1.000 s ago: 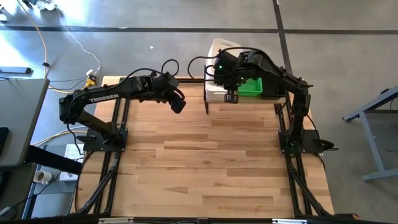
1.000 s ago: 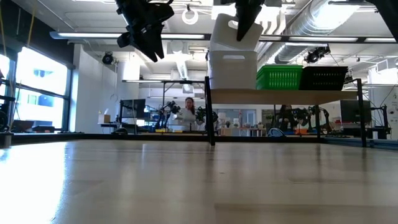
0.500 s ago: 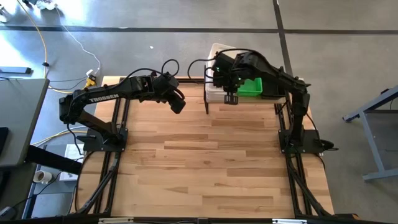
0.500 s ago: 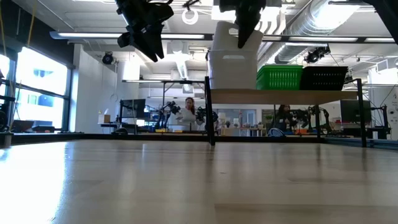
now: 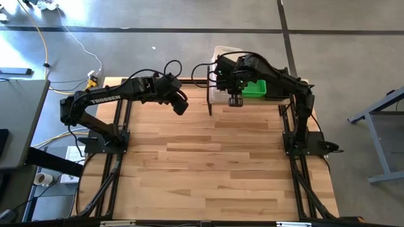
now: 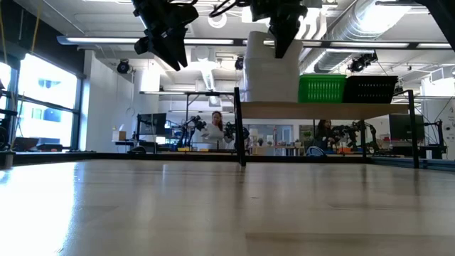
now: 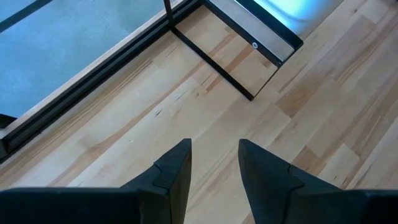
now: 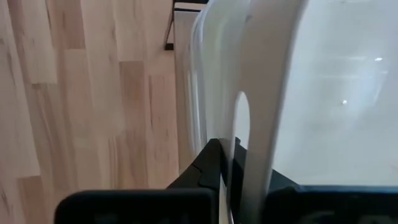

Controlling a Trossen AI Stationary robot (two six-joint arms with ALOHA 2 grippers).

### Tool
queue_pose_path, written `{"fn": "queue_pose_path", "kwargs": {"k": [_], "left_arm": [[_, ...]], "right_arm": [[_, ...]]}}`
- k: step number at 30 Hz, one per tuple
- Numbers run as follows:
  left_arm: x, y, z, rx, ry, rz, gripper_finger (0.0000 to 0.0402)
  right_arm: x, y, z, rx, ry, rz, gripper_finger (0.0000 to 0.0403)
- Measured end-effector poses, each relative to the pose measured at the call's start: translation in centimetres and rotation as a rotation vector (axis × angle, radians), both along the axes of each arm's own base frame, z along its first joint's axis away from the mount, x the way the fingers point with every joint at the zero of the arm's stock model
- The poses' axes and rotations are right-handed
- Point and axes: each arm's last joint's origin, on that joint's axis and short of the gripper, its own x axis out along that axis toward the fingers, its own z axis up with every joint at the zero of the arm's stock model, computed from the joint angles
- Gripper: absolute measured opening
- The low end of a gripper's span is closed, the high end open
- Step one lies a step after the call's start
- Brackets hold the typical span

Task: Stack baskets on shelf by color
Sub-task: Stack the white bin on top of the white bin

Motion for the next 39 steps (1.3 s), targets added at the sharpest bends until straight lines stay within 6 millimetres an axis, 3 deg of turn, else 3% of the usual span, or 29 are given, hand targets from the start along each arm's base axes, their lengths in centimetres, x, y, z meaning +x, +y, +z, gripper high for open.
{"fn": "queue_pose_path", "kwargs": {"k": [4,14,25,34,39], "left_arm": [[0.0,0.0,0.0,0.002,0.001,0.001,0.0122],[0.0,0.0,0.0,0.002,0.001,0.001,0.0122],[0.0,0.0,0.0,0.013,0.014,-0.022,0.0122],[0.0,0.0,0.0,0.025,0.026,-0.044,0.0122],[0.0,0.0,0.0,0.040,0.043,-0.073,0.0122]], "right_arm": [[0.0,-0.1,0.0,-0.026,0.011,0.003,0.0014],[0.1,0.3,0.1,-0.043,0.012,0.009,0.0106],[-1.5,2.2,2.5,-0.092,-0.067,-0.054,0.0113],[-4.3,2.2,5.1,-0.207,-0.207,-0.385,0.0113],[-5.5,0.6,5.5,-0.209,-0.269,-0.588,0.0113]]}}
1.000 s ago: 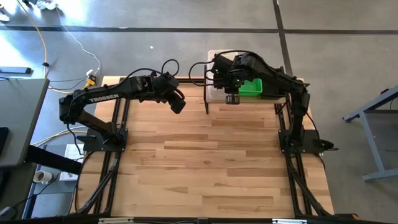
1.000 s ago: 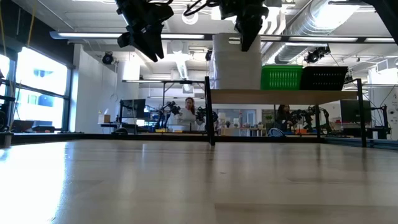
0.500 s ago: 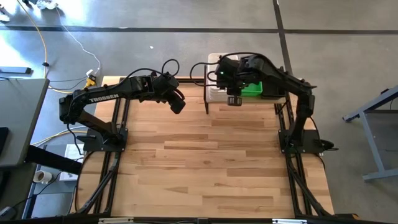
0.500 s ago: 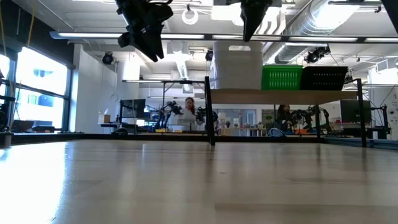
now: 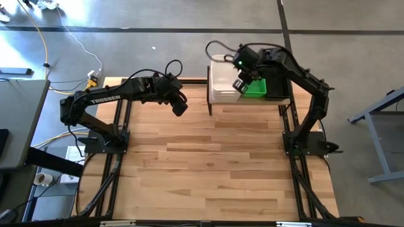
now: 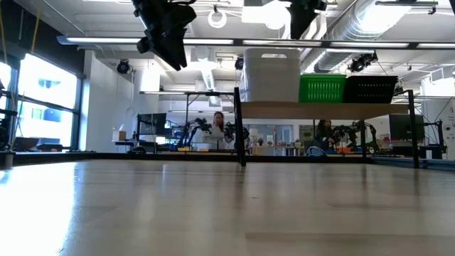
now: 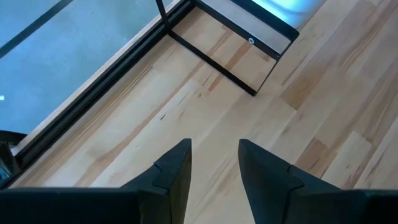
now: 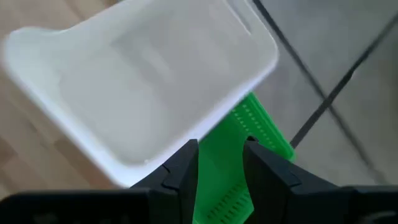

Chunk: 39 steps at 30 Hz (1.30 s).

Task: Stack baskets on shelf by color
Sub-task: Stack the white bin on top of the white bin

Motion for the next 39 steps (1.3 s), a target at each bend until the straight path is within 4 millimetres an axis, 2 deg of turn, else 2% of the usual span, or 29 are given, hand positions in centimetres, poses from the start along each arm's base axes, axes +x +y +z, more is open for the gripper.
{"fn": "queue_pose_path", "kwargs": {"k": [9,16,22,35,39], "left_arm": [[0.0,0.0,0.0,0.032,0.037,-0.068,0.0122],[0.0,0.0,0.0,0.057,0.065,-0.117,0.0122],[0.0,0.0,0.0,0.075,0.084,-0.149,0.0122],[0.0,0.0,0.0,0.097,0.108,-0.191,0.0122],[-0.6,-0.3,0.8,0.111,0.081,-0.189,0.0122]], "right_arm": [[-1.8,-3.9,-0.7,0.138,-0.132,-0.280,0.0112],[-2.6,-6.1,-3.4,0.269,-0.090,-0.364,0.0112],[-2.3,-6.5,-4.6,0.343,-0.099,-0.359,0.0112],[-1.7,-6.6,-4.6,0.379,-0.168,-0.315,0.0112],[-1.7,-6.6,-4.5,0.384,-0.163,-0.294,0.0112]]}}
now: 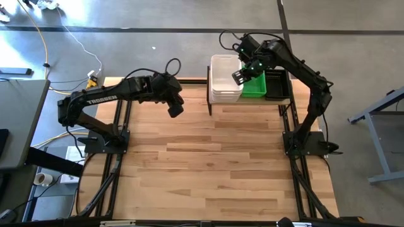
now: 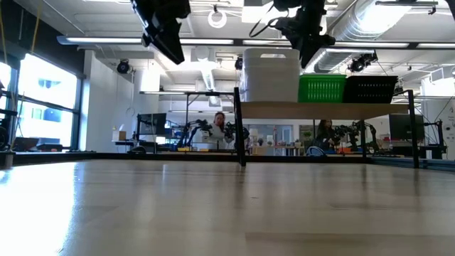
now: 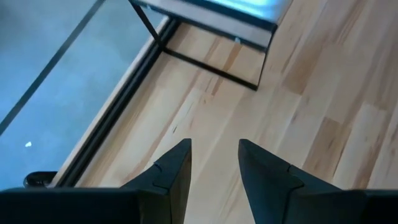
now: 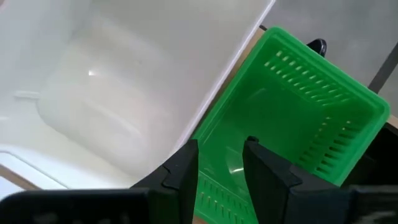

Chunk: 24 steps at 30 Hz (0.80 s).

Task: Stack baskets on shelf by color
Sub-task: Stack the white bin on top of the white bin, then return to Home Position

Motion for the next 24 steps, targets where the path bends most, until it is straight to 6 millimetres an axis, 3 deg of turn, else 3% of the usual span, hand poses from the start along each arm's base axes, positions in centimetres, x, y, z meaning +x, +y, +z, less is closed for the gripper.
{"fn": "queue_pose_path", "kwargs": {"k": [8,13,17,24], "left_arm": [[-2.5,-1.1,2.6,0.043,-0.099,-0.001,0.0122],[-4.2,-2.3,3.6,0.008,-0.127,0.019,0.0122],[-5.8,-3.6,3.1,0.018,-0.197,0.025,0.0122],[-8.4,-5.9,0.4,0.027,-0.389,-0.022,0.0122]], "right_arm": [[-0.9,0.6,1.4,-0.019,0.032,-0.071,0.0112],[-1.5,2.5,3.3,-0.055,-0.063,-0.077,0.0112],[-2.3,4.7,4.5,-0.100,-0.076,-0.064,0.0112],[-3.0,8.5,6.3,-0.197,-0.135,-0.068,0.0112]]}}
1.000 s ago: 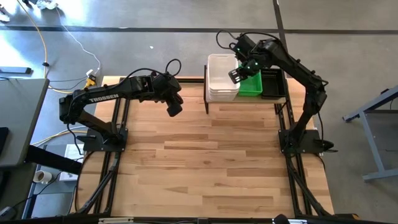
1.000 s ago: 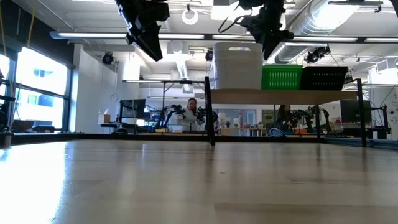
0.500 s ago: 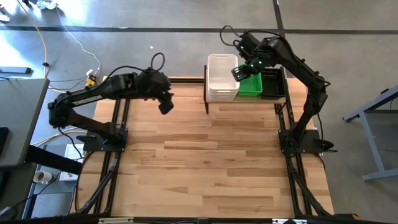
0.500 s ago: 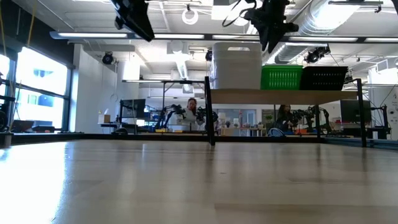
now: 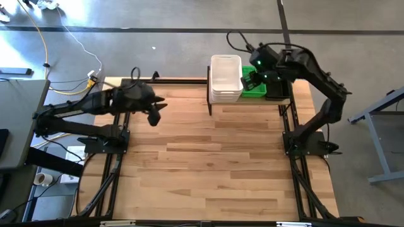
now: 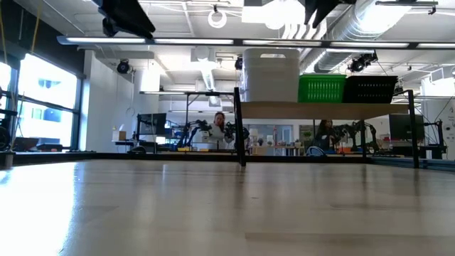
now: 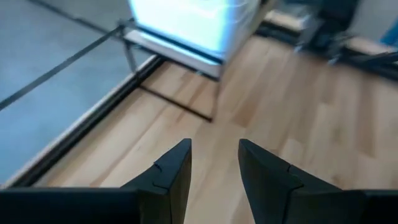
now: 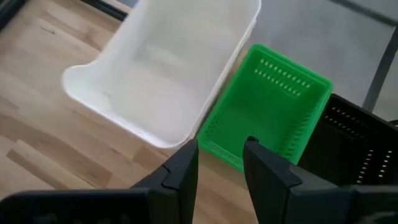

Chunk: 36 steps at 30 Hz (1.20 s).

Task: Stack baskets on shelf by color
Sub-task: Return to Home Position

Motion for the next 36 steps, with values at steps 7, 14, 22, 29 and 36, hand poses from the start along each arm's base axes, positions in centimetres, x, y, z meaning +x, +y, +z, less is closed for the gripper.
{"fn": "queue_pose_path", "kwargs": {"k": [7,14,22,29,36], "left_arm": [[-2.8,-2.2,-3.0,-0.008,-0.139,-0.091,0.0122],[-6.1,-3.6,-6.6,0.014,-0.258,-0.133,0.0122],[-8.8,-4.3,-10.3,-0.011,-0.391,-0.151,0.0122],[-9.5,-4.5,-11.8,-0.003,-0.498,-0.175,0.0122],[-8.3,-4.4,-14.1,0.014,-0.480,-0.190,0.0122]], "right_arm": [[0.8,2.9,0.4,-0.062,-0.018,0.053,0.0112],[1.6,5.0,0.6,-0.088,-0.069,0.077,0.0112],[1.9,6.3,0.6,-0.089,-0.104,0.078,0.0112],[2.3,7.2,0.8,-0.110,-0.138,0.103,0.0112],[2.4,8.6,0.9,-0.113,-0.143,0.153,0.0112]]}}
